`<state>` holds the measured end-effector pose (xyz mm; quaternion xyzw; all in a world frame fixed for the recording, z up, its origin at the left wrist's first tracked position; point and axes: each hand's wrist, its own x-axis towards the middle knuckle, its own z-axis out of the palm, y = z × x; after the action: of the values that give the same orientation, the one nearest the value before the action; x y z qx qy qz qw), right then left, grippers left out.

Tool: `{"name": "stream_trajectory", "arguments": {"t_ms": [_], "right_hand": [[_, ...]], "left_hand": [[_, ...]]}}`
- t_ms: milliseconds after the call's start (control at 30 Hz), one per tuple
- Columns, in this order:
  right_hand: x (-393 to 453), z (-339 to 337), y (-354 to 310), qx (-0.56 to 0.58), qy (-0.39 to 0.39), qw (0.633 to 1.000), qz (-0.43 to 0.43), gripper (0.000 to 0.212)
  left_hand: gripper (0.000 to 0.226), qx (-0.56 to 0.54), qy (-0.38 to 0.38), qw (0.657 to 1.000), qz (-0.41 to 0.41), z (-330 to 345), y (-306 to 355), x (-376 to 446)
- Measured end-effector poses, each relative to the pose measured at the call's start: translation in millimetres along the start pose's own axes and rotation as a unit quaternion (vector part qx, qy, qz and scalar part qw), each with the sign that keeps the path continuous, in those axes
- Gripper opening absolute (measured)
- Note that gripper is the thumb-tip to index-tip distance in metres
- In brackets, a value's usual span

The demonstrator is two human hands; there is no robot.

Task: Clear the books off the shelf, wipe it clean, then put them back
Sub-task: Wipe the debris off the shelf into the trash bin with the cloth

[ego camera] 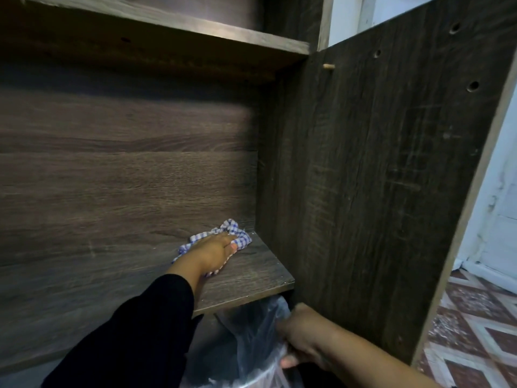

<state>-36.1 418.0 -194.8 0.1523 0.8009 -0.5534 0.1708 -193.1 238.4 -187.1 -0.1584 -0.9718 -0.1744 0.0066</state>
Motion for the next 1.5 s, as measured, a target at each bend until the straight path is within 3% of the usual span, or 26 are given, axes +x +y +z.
{"name": "stream_trajectory", "arguments": {"t_ms": [100, 233, 433, 900, 1033, 1167, 1267, 1367, 1500], "right_hand": [[3.2, 2.2, 2.1, -0.001, 0.005, 1.000, 0.011, 0.013], [-4.6, -0.8, 2.3, 0.006, -0.009, 1.000, -0.012, 0.023], [-13.1, 1.1, -1.6, -0.004, -0.002, 1.000, -0.023, 0.026], [-30.7, 6.4, 9.4, -0.010, 0.008, 1.000, -0.003, 0.019], [-34.5, 7.4, 12.3, -0.008, 0.007, 1.000, -0.015, 0.018], [-38.5, 6.1, 10.1, -0.004, 0.003, 1.000, -0.030, 0.017], [-39.4, 4.3, 8.4, 0.010, 0.004, 0.999, -0.038, 0.017], [-38.1, 3.4, 7.1, 0.013, 0.008, 0.999, -0.039, 0.017], [-32.8, 2.8, 6.6, 0.030, 0.007, 0.999, -0.042, 0.016]], "left_hand": [[0.053, 0.005, -0.025, 1.000, 0.004, 6.5, 20.1, 13.5], [0.044, -0.030, -0.054, 0.998, 0.021, 11.6, 33.4, 17.1], [0.041, -0.083, -0.085, 0.986, 0.119, 14.4, 37.7, -15.5], [0.039, -0.105, -0.061, 0.979, 0.162, 8.1, 43.8, -121.3], [0.038, -0.179, -0.042, 0.974, 0.130, -1.3, 57.2, -131.7], [0.035, -0.247, 0.104, 0.961, 0.072, -33.5, 52.7, -126.7], [0.033, -0.214, 0.164, 0.963, 0.001, -37.9, 28.4, -120.7], [0.035, -0.132, 0.122, 0.980, -0.081, -19.1, 18.6, -133.0], [0.042, -0.072, 0.100, 0.989, -0.080, 11.6, 37.3, -137.0]]}}
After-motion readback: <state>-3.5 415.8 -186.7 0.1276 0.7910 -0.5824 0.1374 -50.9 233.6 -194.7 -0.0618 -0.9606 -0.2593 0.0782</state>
